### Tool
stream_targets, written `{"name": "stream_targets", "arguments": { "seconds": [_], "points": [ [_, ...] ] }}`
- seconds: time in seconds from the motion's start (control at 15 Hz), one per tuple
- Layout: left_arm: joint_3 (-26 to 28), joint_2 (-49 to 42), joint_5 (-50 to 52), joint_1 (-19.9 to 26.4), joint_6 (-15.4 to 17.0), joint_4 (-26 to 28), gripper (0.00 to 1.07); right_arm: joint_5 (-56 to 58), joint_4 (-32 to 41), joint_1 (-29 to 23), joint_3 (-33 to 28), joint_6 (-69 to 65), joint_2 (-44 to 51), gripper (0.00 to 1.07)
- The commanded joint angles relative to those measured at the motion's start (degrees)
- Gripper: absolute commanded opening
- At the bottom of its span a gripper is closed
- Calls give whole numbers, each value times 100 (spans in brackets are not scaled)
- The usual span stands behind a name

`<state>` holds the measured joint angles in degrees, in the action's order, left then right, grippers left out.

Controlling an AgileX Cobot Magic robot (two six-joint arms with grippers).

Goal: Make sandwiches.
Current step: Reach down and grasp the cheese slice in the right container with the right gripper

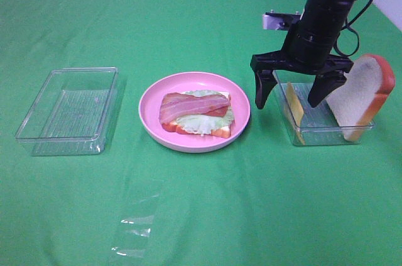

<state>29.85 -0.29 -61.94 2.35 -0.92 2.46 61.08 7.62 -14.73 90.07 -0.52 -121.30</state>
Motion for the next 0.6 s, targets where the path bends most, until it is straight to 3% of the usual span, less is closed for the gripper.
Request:
{"name": "stream_targets", "arguments": {
  "seconds": [0.07,0.13,0.4,0.6],
  "points": [
    [-17,-109,29,11,17,29,98,-34,-40,6,-29,52,-166,92],
    [-17,-109,29,11,17,29,98,-34,-46,6,-29,52,-195,89],
    [-17,-109,29,11,17,29,98,-34,-46,6,-29,-115,-195,59],
    [-17,-109,29,11,17,29,98,-11,-69,6,-29,-138,-183,58]
  ]
}}
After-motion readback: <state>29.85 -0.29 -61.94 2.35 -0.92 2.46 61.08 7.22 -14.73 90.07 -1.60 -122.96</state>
